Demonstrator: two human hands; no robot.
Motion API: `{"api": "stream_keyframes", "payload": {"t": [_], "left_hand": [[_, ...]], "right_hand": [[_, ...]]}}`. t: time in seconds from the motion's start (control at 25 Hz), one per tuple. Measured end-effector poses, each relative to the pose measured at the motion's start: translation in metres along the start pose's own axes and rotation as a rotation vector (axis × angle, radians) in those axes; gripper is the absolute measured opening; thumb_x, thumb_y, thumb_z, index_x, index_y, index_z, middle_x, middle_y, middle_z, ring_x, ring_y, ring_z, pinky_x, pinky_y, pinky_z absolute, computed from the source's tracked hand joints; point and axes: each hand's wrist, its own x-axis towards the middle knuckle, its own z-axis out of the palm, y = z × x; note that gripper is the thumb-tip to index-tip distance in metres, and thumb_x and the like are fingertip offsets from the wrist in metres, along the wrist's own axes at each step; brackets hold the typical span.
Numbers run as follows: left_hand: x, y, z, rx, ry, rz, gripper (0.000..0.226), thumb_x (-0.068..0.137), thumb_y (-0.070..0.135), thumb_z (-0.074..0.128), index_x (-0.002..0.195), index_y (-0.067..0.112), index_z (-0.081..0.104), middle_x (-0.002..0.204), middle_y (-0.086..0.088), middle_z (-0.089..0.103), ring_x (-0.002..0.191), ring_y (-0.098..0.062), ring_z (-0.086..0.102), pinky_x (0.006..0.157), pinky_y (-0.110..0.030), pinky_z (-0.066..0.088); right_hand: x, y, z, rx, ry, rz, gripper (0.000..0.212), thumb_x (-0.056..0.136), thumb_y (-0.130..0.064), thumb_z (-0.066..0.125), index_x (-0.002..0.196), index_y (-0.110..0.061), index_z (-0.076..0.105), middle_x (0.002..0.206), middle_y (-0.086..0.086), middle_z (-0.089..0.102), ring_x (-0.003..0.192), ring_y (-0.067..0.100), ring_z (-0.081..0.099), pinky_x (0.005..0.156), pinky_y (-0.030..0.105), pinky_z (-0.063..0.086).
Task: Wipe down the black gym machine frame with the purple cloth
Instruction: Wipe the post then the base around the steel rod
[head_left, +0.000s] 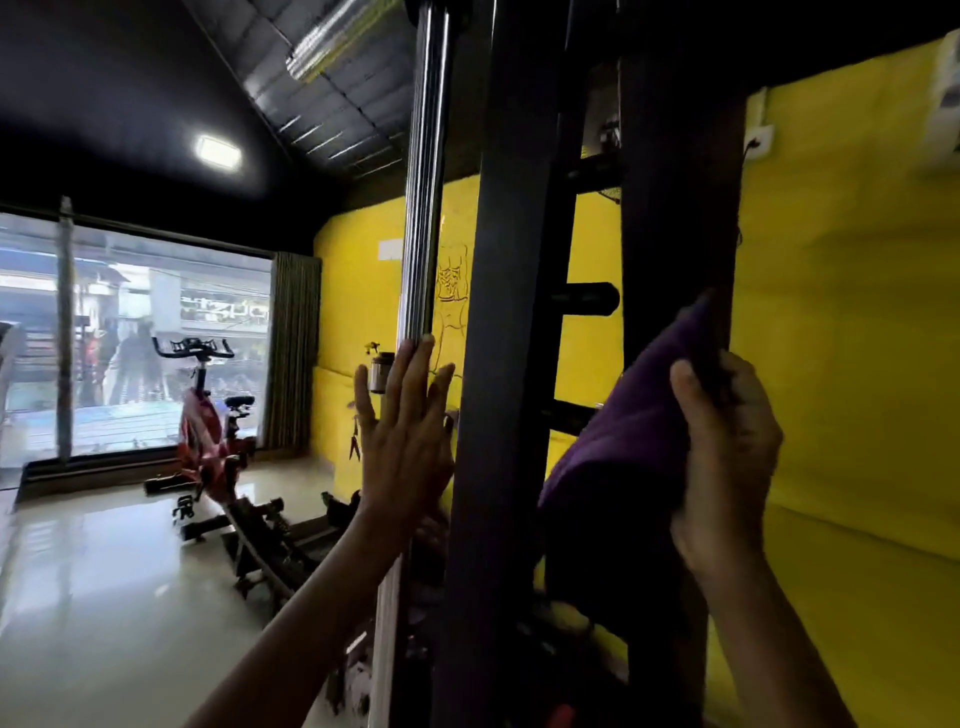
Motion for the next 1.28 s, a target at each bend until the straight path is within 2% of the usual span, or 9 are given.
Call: {"api": "stream_keyframes", "payload": {"t": [0.12, 0.24, 0.4, 0.52, 0.76, 0.88, 1.04, 1.16, 1.28], "left_hand": [[-0.004, -0.004, 0.003, -0.138, -0.007, -0.176, 0.067, 0.077, 0.010, 0.033, 0.143, 0.018, 0.028, 0.152, -0.014, 0.014, 0.145, -0.027, 0.007, 0.116, -0.050, 0.008], [-0.011, -0.001, 0.003, -0.256, -0.050, -0.296, 0.074, 0.078, 0.004, 0.033, 0.149, 0.022, 0.018, 0.154, -0.018, 0.013, 0.143, -0.032, 0.016, 0.112, -0.057, 0.020], [-0.020, 0.002, -0.004, -0.422, -0.104, -0.299, 0.084, 0.074, -0.016, 0.053, 0.143, 0.023, 0.027, 0.146, -0.028, 0.030, 0.105, -0.044, 0.057, 0.068, -0.053, 0.057], [-0.021, 0.002, -0.011, -0.448, -0.167, -0.310, 0.084, 0.071, -0.016, 0.059, 0.140, 0.025, 0.032, 0.142, -0.029, 0.038, 0.057, -0.032, 0.060, 0.037, -0.032, 0.047], [-0.022, 0.001, -0.015, -0.410, -0.183, -0.314, 0.073, 0.076, -0.010, 0.061, 0.137, 0.022, 0.036, 0.134, -0.028, 0.046, 0.042, -0.025, 0.054, 0.033, -0.025, 0.042], [-0.024, 0.000, -0.015, -0.413, -0.186, -0.320, 0.074, 0.076, -0.011, 0.061, 0.137, 0.024, 0.037, 0.134, -0.028, 0.046, 0.041, -0.025, 0.052, 0.033, -0.024, 0.040], [-0.023, 0.000, -0.015, -0.440, -0.179, -0.329, 0.077, 0.075, -0.012, 0.064, 0.136, 0.025, 0.037, 0.131, -0.030, 0.047, 0.044, -0.026, 0.056, 0.035, -0.022, 0.039], [-0.025, 0.000, -0.015, -0.457, -0.181, -0.329, 0.080, 0.073, -0.014, 0.063, 0.136, 0.026, 0.035, 0.132, -0.030, 0.044, 0.050, -0.030, 0.058, 0.038, -0.028, 0.046], [-0.026, 0.000, -0.013, -0.460, -0.191, -0.325, 0.084, 0.073, -0.014, 0.066, 0.138, 0.027, 0.033, 0.132, -0.029, 0.042, 0.053, -0.033, 0.060, 0.041, -0.033, 0.051]], "right_hand": [[0.011, 0.048, 0.036, -0.882, -0.081, -0.449, 0.045, 0.085, -0.048, 0.053, 0.113, -0.014, 0.063, 0.110, 0.008, 0.063, 0.103, 0.026, 0.055, 0.087, 0.043, 0.044], [0.005, 0.092, 0.048, -1.358, -0.238, -0.443, 0.058, 0.078, -0.051, 0.065, 0.122, -0.015, 0.058, 0.124, 0.014, 0.055, 0.112, 0.039, 0.051, 0.084, 0.054, 0.045], [0.017, 0.082, 0.038, -1.298, -0.351, -0.350, 0.063, 0.081, -0.040, 0.069, 0.134, -0.013, 0.050, 0.129, 0.015, 0.049, 0.112, 0.034, 0.051, 0.088, 0.042, 0.047], [0.021, 0.067, 0.037, -1.255, -0.427, -0.268, 0.059, 0.087, -0.037, 0.063, 0.137, -0.012, 0.046, 0.124, 0.013, 0.054, 0.111, 0.031, 0.053, 0.090, 0.038, 0.044], [0.000, 0.061, 0.039, -1.338, -0.332, -0.241, 0.054, 0.094, -0.037, 0.053, 0.141, -0.012, 0.041, 0.129, 0.014, 0.049, 0.115, 0.029, 0.051, 0.092, 0.033, 0.044], [-0.005, 0.060, 0.033, -0.992, -0.226, -0.126, 0.033, 0.095, -0.024, 0.054, 0.124, -0.008, 0.054, 0.112, 0.010, 0.057, 0.101, 0.021, 0.054, 0.081, 0.012, 0.036], [0.002, 0.039, 0.019, -0.606, -0.056, 0.121, 0.011, 0.095, -0.015, 0.051, 0.099, -0.014, 0.062, 0.083, -0.005, 0.058, 0.087, 0.017, 0.058, 0.067, 0.010, 0.042], [0.022, 0.020, 0.021, -0.677, 0.090, -0.254, 0.032, 0.091, -0.026, 0.053, 0.110, -0.003, 0.062, 0.091, 0.000, 0.059, 0.080, 0.007, 0.054, 0.067, 0.002, 0.037], [0.066, 0.015, 0.051, -1.010, -0.001, -0.653, 0.053, 0.090, -0.043, 0.048, 0.128, -0.007, 0.055, 0.127, 0.016, 0.054, 0.111, 0.029, 0.053, 0.090, 0.029, 0.043]]}}
